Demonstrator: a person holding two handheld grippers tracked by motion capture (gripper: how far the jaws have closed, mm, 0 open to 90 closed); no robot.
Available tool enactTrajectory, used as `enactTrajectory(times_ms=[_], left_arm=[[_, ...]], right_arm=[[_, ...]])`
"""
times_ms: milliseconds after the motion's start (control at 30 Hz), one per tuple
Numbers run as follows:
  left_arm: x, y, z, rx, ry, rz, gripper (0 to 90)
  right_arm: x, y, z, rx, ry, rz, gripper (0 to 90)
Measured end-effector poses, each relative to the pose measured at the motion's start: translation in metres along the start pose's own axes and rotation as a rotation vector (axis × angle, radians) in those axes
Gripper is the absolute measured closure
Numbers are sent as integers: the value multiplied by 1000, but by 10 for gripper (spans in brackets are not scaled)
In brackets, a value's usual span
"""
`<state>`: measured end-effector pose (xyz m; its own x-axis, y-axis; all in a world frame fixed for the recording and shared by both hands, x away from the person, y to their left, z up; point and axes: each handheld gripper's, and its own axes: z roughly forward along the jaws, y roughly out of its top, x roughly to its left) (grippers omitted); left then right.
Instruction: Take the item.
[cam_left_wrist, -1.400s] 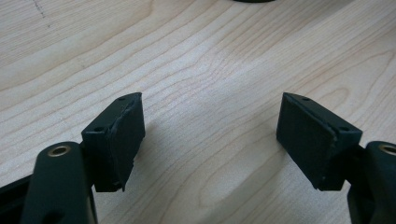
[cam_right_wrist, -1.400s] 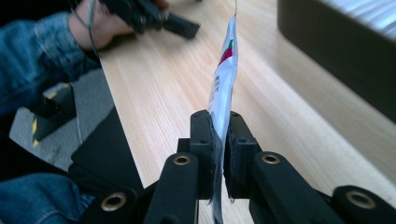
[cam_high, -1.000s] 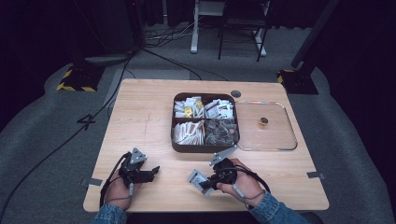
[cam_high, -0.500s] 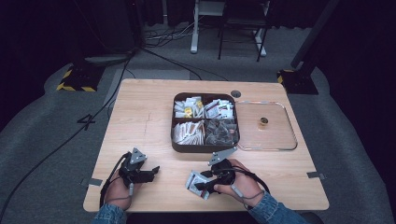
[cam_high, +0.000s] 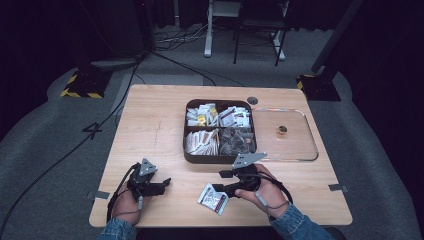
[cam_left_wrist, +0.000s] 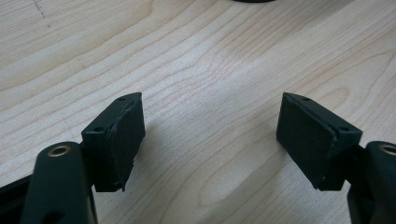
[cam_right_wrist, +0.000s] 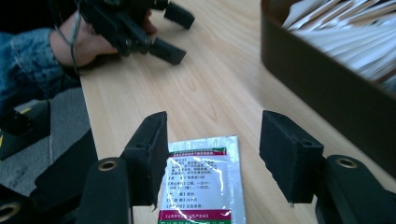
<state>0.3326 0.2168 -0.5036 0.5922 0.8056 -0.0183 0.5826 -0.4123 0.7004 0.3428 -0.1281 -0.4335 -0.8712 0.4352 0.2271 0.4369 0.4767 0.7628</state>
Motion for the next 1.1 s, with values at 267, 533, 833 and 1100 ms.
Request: enactTrajectory(times_ms=[267,533,833,1100], left_arm=[[0,0,0,0,0,0,242],[0,0,0,0,-1,-1,242],[0,0,0,0,0,0,242],[0,0,0,-2,0,3,243]], right_arm=[[-13,2,-32,-56,-56,7,397],[-28,-3,-61,-90,-153,14,383],[-43,-17,-88,-92,-258,41,361],[-63,-35,-93,-28,-354,76,353]])
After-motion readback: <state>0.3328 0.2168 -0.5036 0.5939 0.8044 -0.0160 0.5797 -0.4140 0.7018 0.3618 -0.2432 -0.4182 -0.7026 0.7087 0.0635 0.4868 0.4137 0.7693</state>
